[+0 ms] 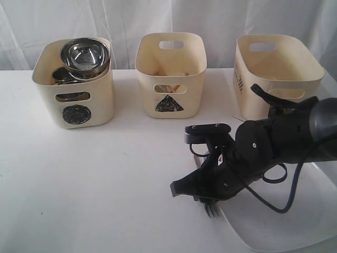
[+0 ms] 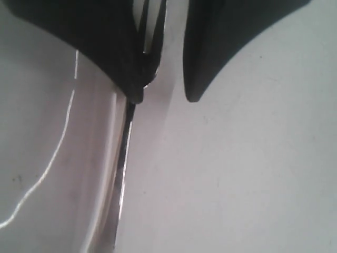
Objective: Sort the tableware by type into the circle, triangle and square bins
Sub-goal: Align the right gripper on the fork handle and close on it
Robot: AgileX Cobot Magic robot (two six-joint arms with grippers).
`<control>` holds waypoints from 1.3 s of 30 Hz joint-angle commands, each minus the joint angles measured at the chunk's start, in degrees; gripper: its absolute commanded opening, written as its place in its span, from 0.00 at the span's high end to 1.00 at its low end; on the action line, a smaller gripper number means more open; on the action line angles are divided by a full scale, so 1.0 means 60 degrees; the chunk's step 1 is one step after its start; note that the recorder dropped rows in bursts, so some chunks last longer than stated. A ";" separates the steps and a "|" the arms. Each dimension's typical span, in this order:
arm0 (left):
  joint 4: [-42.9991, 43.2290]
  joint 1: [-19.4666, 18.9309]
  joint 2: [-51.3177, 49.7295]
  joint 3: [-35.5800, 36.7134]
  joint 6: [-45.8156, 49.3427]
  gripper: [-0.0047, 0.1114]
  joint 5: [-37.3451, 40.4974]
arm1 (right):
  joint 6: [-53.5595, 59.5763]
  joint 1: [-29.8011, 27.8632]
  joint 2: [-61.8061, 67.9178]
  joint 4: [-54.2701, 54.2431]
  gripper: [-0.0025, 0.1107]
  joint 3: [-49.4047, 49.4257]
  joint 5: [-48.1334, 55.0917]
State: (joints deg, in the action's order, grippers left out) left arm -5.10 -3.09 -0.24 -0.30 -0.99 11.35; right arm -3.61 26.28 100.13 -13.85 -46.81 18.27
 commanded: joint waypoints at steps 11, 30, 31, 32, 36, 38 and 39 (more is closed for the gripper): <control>-0.0055 -0.0028 0.0041 0.0050 -0.0039 0.96 -0.0039 | -0.0330 -0.0296 -0.0011 0.0429 0.74 0.0006 0.0011; -0.0055 -0.0028 0.0041 0.0050 -0.0039 0.96 -0.0039 | -0.0366 -0.0296 0.0011 0.0777 0.57 -0.1088 0.0726; -0.0055 -0.0028 0.0041 0.0050 -0.0039 0.96 -0.0039 | -0.0366 -0.0296 0.0011 0.0777 0.57 -0.1088 0.0744; -0.0055 -0.0028 0.0041 0.0050 -0.0039 0.96 -0.0039 | -0.0366 -0.0296 0.0011 0.0777 0.57 -0.1088 0.0762; -0.0055 -0.0028 0.0041 0.0050 -0.0039 0.96 -0.0039 | -0.0443 -0.0296 0.0011 0.0760 0.57 -0.1088 0.1002; -0.0055 -0.0028 0.0041 0.0050 -0.0039 0.96 -0.0039 | -0.0443 -0.0296 0.0011 0.0760 0.57 -0.1088 0.1092; -0.0055 -0.0028 0.0041 0.0050 -0.0039 0.96 -0.0039 | -0.0443 -0.0296 0.0011 0.0760 0.57 -0.1088 0.1147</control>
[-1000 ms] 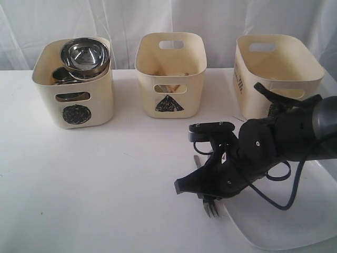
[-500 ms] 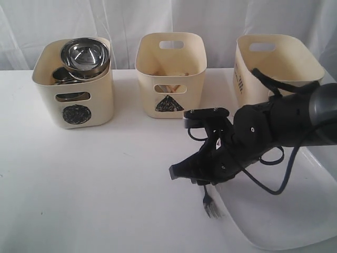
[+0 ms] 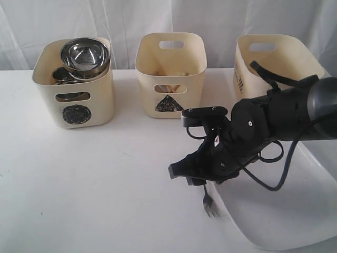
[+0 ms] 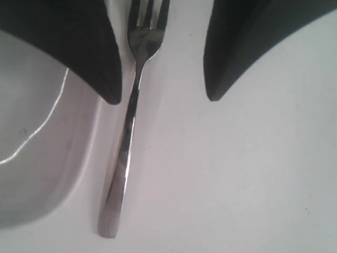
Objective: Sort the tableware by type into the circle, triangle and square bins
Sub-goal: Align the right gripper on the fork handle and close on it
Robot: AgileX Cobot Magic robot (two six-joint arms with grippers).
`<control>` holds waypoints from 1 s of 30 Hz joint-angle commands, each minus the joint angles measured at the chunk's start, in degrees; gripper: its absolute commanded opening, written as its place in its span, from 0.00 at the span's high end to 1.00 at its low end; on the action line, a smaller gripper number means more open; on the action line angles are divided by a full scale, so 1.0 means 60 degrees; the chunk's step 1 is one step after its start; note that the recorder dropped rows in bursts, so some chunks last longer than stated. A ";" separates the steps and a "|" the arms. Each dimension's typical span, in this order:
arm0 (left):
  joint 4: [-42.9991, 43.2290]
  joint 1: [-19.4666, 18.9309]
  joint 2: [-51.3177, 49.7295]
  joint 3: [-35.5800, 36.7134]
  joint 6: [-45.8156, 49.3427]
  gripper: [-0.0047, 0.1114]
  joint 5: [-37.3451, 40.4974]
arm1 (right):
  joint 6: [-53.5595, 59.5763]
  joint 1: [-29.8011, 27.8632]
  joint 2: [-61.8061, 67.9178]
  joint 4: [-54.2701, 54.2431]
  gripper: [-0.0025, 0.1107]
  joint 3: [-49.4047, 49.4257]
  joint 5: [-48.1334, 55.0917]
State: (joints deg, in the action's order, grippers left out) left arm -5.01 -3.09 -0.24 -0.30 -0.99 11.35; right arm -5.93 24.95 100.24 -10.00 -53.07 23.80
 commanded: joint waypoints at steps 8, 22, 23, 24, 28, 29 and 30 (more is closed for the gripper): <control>-0.0071 -0.0028 0.0041 0.0050 -0.0039 0.96 -0.0039 | -0.0055 -0.0057 -0.0006 -0.0191 0.57 -0.0045 0.0355; -0.0071 -0.0028 0.0041 0.0050 -0.0039 0.96 -0.0039 | -0.0055 -0.0057 0.0155 -0.0191 0.60 -0.0045 0.0407; -0.0071 -0.0028 0.0041 0.0050 -0.0039 0.96 -0.0039 | -0.0055 -0.0057 0.0230 -0.0191 0.60 -0.0045 0.0407; -0.0071 -0.0028 0.0041 0.0050 -0.0039 0.96 -0.0039 | -0.0055 -0.0057 0.0310 -0.0172 0.60 -0.0045 0.0407; -0.0071 -0.0028 0.0041 0.0050 -0.0039 0.96 -0.0039 | -0.0036 -0.0057 0.0420 0.0079 0.60 -0.0045 0.0296; -0.0071 -0.0028 0.0041 0.0050 -0.0039 0.96 -0.0039 | -0.0036 -0.0057 0.0420 0.0203 0.60 -0.0045 0.0296; -0.0071 -0.0028 0.0041 0.0050 -0.0039 0.96 -0.0039 | -0.0036 -0.0057 0.0420 0.0298 0.60 -0.0045 0.0296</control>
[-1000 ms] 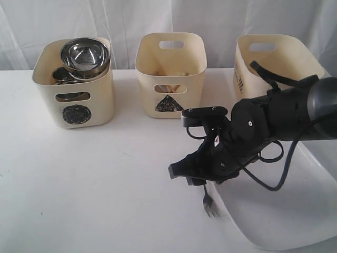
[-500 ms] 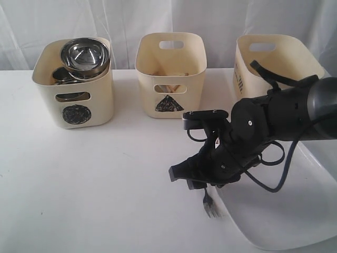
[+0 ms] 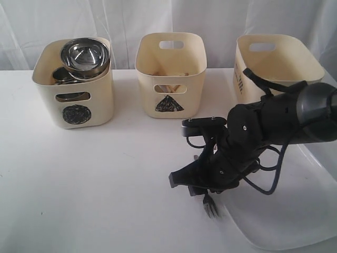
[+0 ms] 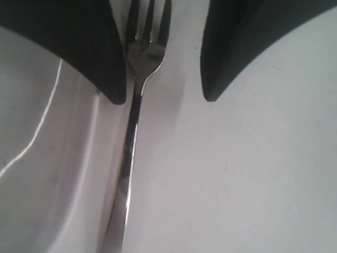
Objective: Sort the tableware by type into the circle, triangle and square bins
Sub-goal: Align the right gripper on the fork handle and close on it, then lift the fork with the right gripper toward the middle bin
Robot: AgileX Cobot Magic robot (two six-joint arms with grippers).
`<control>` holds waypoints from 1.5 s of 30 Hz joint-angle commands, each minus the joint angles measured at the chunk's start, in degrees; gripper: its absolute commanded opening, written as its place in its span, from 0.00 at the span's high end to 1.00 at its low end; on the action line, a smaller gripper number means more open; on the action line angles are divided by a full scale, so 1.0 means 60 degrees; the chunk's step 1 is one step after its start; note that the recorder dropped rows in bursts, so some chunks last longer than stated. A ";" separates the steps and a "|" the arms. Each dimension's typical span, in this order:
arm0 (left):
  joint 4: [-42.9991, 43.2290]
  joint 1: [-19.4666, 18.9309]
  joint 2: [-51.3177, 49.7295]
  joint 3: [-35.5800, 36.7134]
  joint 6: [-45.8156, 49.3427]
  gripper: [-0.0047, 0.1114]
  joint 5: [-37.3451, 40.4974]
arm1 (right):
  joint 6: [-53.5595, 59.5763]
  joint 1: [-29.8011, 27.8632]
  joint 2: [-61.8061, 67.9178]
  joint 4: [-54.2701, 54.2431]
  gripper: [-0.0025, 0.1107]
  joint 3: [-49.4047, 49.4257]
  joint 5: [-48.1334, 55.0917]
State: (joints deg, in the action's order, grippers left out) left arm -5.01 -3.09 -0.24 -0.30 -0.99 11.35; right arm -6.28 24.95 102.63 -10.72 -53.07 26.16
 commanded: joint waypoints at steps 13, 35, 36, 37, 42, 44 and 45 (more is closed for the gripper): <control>-0.0071 -0.0028 0.0041 0.0050 -0.0039 0.96 -0.0039 | -0.0697 -0.0080 0.0044 0.1070 0.60 -0.0162 -0.0097; -0.0071 -0.0028 0.0041 0.0050 -0.0039 0.96 -0.0039 | -0.0719 -0.0063 0.0968 0.1070 0.60 -0.0857 0.0831; -0.0071 -0.0028 0.0041 0.0050 -0.0039 0.96 -0.0039 | -0.0719 -0.0063 0.1030 0.1070 0.60 -0.0857 0.0831; -0.0071 -0.0028 0.0041 0.0050 -0.0039 0.96 -0.0039 | -0.0719 -0.0063 0.1030 0.1070 0.60 -0.0857 0.0831; -0.0071 -0.0028 0.0041 0.0050 -0.0039 0.96 -0.0039 | -0.0670 -0.0063 0.1028 0.1070 0.76 -0.0857 0.0979; -0.0071 -0.0028 0.0041 0.0050 -0.0039 0.96 -0.0039 | -0.0623 -0.0063 0.1028 0.1070 0.83 -0.0857 0.0997; -0.0071 -0.0028 0.0041 0.0050 -0.0039 0.96 -0.0039 | -0.0454 -0.0063 0.0993 0.1044 0.89 -0.0857 0.0997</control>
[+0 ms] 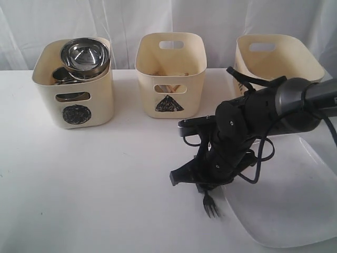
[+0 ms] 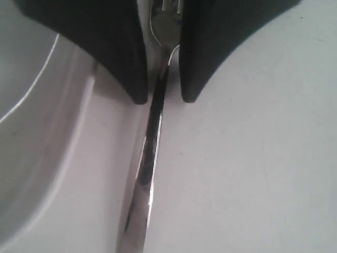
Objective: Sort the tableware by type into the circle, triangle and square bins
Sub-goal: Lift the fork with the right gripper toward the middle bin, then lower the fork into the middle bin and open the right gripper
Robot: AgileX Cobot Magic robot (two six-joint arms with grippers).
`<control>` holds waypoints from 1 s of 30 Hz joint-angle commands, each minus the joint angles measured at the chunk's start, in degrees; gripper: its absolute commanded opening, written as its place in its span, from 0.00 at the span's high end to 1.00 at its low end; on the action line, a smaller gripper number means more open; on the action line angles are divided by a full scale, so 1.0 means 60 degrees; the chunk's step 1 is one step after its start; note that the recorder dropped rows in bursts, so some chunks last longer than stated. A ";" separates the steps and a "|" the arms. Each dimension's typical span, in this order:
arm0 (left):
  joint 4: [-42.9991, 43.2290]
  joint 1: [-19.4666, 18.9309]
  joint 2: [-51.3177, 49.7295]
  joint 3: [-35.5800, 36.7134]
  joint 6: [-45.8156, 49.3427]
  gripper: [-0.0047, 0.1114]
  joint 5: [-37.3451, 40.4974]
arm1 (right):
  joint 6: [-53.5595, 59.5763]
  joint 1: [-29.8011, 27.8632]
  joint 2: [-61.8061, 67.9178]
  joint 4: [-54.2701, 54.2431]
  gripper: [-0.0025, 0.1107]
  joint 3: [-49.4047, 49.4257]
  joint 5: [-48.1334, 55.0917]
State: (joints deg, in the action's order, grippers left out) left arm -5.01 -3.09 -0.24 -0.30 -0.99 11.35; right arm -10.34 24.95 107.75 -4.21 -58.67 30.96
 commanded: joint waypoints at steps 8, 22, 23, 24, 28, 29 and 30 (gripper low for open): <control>-0.0071 -0.0028 0.0041 0.0050 -0.0039 0.96 -0.0039 | 0.0636 -0.0063 -0.0974 -0.0374 0.98 0.0139 0.0109; -0.0071 -0.0028 0.0041 0.0050 -0.0039 0.96 -0.0039 | 0.1723 -0.0063 -0.3569 -0.1535 0.98 0.0803 -0.2314; -0.0071 -0.0028 0.0041 0.0050 -0.0039 0.96 -0.0039 | 0.1723 -0.0063 -0.3644 -0.1462 0.98 0.0784 -0.2666; -0.0071 -0.0028 0.0041 0.0050 -0.0039 0.96 -0.0039 | 0.1723 -0.0063 -0.3721 -0.1445 0.98 0.0766 -0.3135; -0.0071 -0.0028 0.0041 0.0050 -0.0039 0.96 -0.0039 | 0.1959 -0.0081 -0.3664 -0.1439 0.98 0.0393 -0.4598; -0.0071 -0.0028 0.0041 0.0050 -0.0039 0.96 -0.0039 | 0.2133 -0.0081 -0.3598 -0.1439 0.98 0.0212 -0.4746; -0.0071 -0.0028 0.0041 0.0050 -0.0039 0.96 -0.0039 | 0.2338 -0.0081 -0.3495 -0.1439 0.98 -0.0003 -0.4812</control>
State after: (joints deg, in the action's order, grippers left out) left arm -5.01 -3.09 -0.24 -0.30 -0.99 11.35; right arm 0.72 24.95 85.94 -13.16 -56.06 6.44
